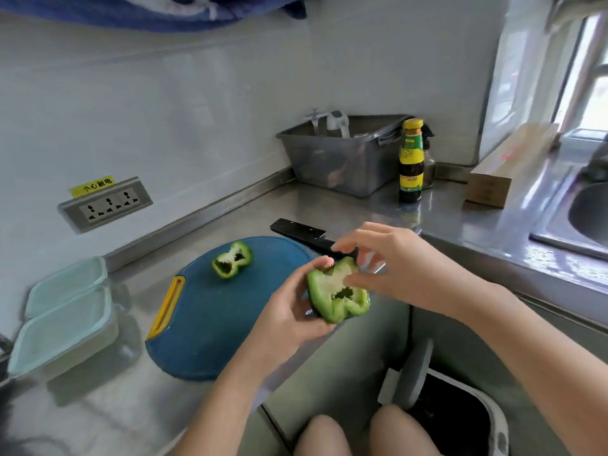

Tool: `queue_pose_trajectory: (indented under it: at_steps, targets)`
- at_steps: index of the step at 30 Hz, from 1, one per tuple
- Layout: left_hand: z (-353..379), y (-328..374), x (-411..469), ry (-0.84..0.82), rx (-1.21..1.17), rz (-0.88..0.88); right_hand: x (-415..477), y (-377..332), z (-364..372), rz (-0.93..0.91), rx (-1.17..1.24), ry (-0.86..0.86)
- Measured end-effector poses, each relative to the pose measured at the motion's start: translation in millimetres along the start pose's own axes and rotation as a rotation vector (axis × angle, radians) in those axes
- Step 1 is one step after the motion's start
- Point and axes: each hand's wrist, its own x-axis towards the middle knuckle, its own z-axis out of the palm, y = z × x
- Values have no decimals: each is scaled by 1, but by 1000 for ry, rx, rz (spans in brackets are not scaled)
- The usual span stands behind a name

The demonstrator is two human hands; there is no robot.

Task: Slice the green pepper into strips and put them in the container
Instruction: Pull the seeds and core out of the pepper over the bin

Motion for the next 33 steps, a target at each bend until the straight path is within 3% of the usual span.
queue_pose_trajectory:
  at_steps: [11, 19, 23, 26, 31, 33]
  targets:
    - [98, -58, 29, -291, -131, -164, -92, 53, -5, 79, -474, -165]
    - [144, -99, 42, -445, -597, -301, -122, 85, 9, 226, -511, -196]
    - [165, -115, 49, -343, -863, -411, -132, 109, 29, 316, -519, -119]
    - [186, -129, 52, -171, -820, -560, -142, 131, 44, 326, -541, -86]
    - [206, -160, 53, -87, -750, -698, -156, 161, 68, 304, -667, -154]
    - [212, -171, 53, -49, -746, -727, -159, 164, 79, 323, -700, -259]
